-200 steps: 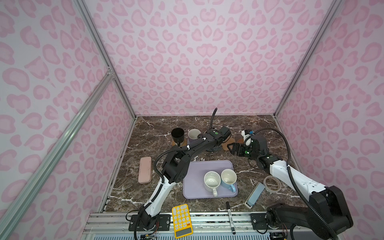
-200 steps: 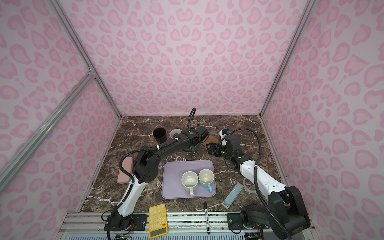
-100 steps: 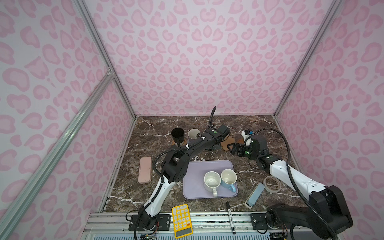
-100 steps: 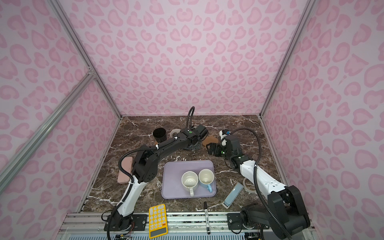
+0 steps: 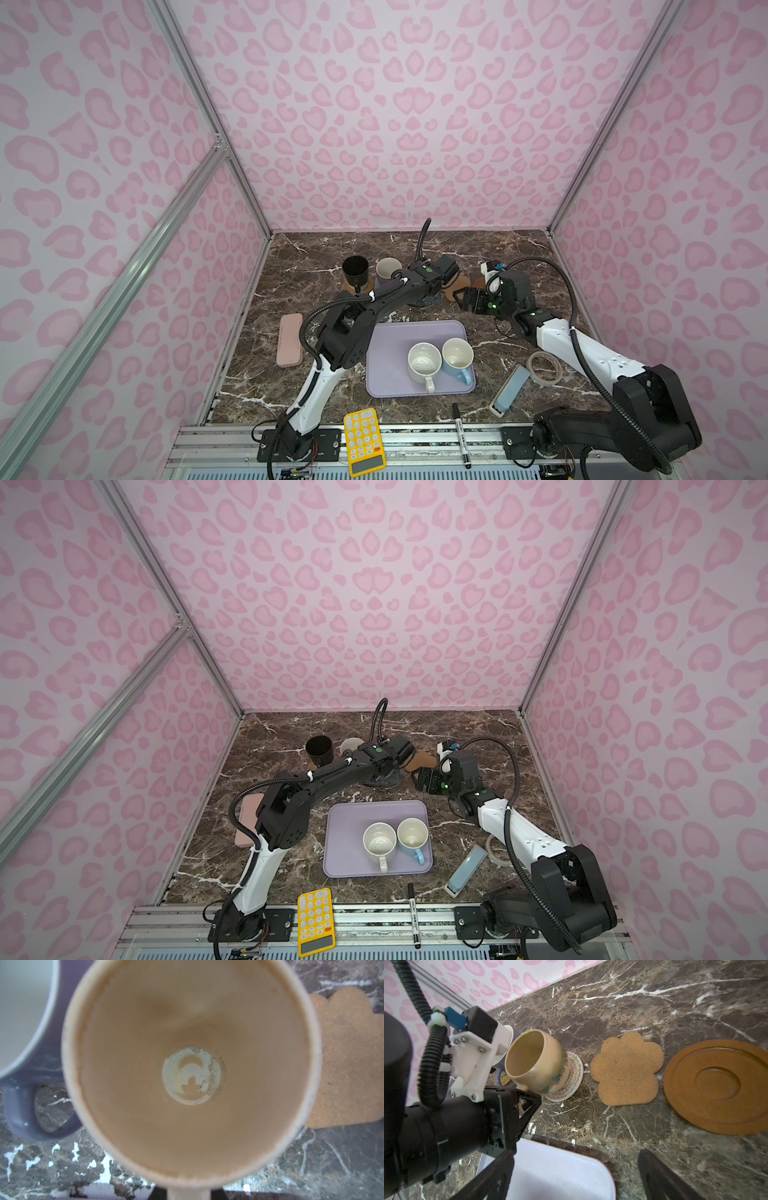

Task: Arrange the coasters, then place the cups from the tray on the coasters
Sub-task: 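Lower beige glazed mug onto multicolour woven coaster with left gripper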

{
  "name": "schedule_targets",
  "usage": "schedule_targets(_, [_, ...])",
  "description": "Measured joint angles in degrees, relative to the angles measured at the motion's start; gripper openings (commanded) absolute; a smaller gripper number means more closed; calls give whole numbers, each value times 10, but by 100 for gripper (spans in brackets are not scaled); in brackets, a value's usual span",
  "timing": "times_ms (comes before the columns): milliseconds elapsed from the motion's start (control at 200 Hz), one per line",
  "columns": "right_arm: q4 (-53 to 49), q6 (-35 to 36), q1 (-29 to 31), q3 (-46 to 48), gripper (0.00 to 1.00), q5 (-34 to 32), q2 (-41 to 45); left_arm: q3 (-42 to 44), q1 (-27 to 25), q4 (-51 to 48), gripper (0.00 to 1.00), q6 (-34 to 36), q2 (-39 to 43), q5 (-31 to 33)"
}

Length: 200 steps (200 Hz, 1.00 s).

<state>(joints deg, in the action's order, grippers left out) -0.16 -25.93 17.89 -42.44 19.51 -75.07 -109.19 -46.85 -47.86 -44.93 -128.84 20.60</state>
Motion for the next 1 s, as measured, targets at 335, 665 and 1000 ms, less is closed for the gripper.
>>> schedule_targets(335, [1,0,0,-1,95,0,-5,-5,7,4,21,0,4,-22])
schedule_targets(665, [1,0,-1,-2,95,0,-5,-9,6,12,30,-1,-2,-20])
schedule_targets(1000, [1,0,-2,-2,95,0,-4,-9,7,14,40,0,-8,-22])
